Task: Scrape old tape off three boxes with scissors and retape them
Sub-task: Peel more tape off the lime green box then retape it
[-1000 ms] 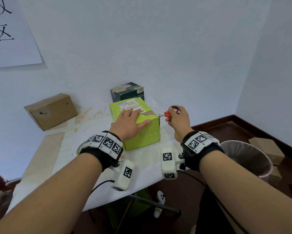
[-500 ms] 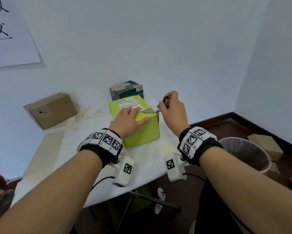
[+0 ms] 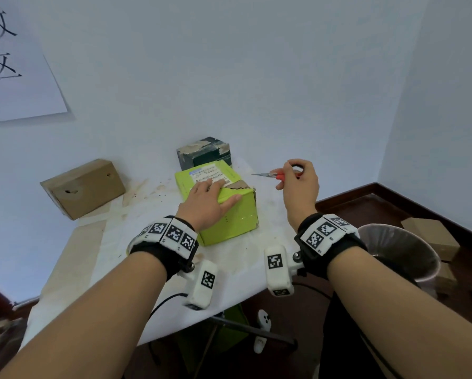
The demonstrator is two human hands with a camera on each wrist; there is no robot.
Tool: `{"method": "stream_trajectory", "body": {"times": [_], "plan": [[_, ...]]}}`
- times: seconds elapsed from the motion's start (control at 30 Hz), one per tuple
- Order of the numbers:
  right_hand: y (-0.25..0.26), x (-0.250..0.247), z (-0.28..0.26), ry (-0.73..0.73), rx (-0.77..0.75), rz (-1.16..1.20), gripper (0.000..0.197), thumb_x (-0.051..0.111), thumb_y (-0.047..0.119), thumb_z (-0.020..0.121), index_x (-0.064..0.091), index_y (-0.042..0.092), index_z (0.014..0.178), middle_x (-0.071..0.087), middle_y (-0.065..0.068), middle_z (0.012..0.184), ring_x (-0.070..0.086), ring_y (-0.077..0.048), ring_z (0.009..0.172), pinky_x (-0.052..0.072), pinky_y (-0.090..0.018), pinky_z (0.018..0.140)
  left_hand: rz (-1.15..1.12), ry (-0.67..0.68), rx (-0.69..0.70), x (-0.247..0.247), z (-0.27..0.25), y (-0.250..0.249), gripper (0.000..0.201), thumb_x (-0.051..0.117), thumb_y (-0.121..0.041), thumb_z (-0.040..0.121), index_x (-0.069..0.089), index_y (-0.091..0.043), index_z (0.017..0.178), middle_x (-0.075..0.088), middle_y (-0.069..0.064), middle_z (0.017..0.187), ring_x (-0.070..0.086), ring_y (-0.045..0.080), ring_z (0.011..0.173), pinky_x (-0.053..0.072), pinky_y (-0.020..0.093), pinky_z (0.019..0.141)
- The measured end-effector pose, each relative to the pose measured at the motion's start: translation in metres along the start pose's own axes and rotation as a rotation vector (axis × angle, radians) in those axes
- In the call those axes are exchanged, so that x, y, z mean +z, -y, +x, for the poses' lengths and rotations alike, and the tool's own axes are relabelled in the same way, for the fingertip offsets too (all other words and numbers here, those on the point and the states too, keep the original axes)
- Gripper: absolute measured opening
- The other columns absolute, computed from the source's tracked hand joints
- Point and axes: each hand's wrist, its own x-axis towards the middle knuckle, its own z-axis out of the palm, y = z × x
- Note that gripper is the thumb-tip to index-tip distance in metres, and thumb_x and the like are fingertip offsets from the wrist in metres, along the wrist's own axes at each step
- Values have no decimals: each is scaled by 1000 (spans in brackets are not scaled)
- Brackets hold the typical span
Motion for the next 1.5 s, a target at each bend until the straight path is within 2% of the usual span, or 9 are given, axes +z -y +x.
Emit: {"method": "stream_trajectory", "body": {"times": [0.17, 0.23, 0.3, 0.37, 0.43, 0.57, 0.77, 1.13, 1.5], "plan": [[-13, -16, 18, -167, 323, 38, 12, 37, 12, 98, 45, 18, 106, 63, -7, 98, 53, -12, 70, 39, -25, 56, -14, 2, -4, -2, -4, -1, 73, 31, -70, 89, 22, -30, 150, 16, 3, 159, 8, 21, 147, 19, 52, 117], [-24, -21, 18, -40, 475, -4, 22, 35, 9, 99, 52, 9, 113, 59, -11, 108, 58, -19, 89, 45, -28, 70, -4, 12, -13, -3, -4, -4, 74, 31, -70, 89, 22, -30, 150, 15, 2, 159, 7, 21, 147, 19, 52, 117], [-37, -24, 14, 162, 509, -469, 27, 34, 16, 102, 57, 3, 105, 60, -8, 107, 56, -24, 114, 44, -27, 89, -8, 16, -20, -3, -5, -4, 74, 31, -70, 89, 21, -30, 150, 14, 2, 159, 6, 21, 147, 19, 53, 116], [-41, -23, 18, 232, 620, -291, 28, 41, 11, 100, 57, -3, 118, 59, -6, 93, 62, -25, 98, 49, -23, 78, -24, 9, -21, -3, -5, -3, 74, 32, -70, 88, 22, -30, 150, 15, 2, 159, 6, 21, 147, 19, 53, 116], [-44, -19, 17, 300, 542, -415, 31, 49, 7, 94, 59, 2, 123, 57, 0, 81, 57, -16, 74, 49, -20, 64, -26, 5, -25, -2, -5, -3, 73, 32, -70, 88, 23, -31, 150, 15, 2, 159, 6, 21, 147, 20, 53, 116], [-27, -3, 16, 259, 333, -418, 18, 57, 7, 88, 70, 15, 98, 63, -3, 91, 55, -16, 87, 43, -22, 69, -18, 5, -31, -1, -4, -4, 73, 31, -71, 88, 22, -32, 150, 14, 0, 159, 5, 21, 147, 21, 54, 115], [-6, 19, 5, 461, 643, -67, 14, 61, 8, 90, 61, 7, 76, 55, -3, 69, 46, -7, 57, 44, -10, 46, -23, -2, -29, -1, -5, -4, 73, 31, -71, 88, 23, -33, 149, 15, 0, 159, 6, 20, 147, 21, 54, 115], [-12, 17, 0, 479, 549, -141, 19, 61, 25, 93, 56, 19, 75, 56, 5, 73, 51, -5, 68, 41, -19, 64, -16, -5, -27, -2, -6, -4, 73, 31, -71, 88, 22, -33, 150, 15, -1, 159, 7, 19, 147, 22, 55, 114], [0, 27, 7, 559, 179, -550, 14, 59, 23, 90, 55, 16, 79, 59, -2, 86, 57, -18, 86, 53, -32, 77, 4, -2, -5, -1, -3, -3, 72, 32, -70, 88, 25, -31, 149, 18, 2, 158, 8, 21, 147, 21, 52, 116]]}}
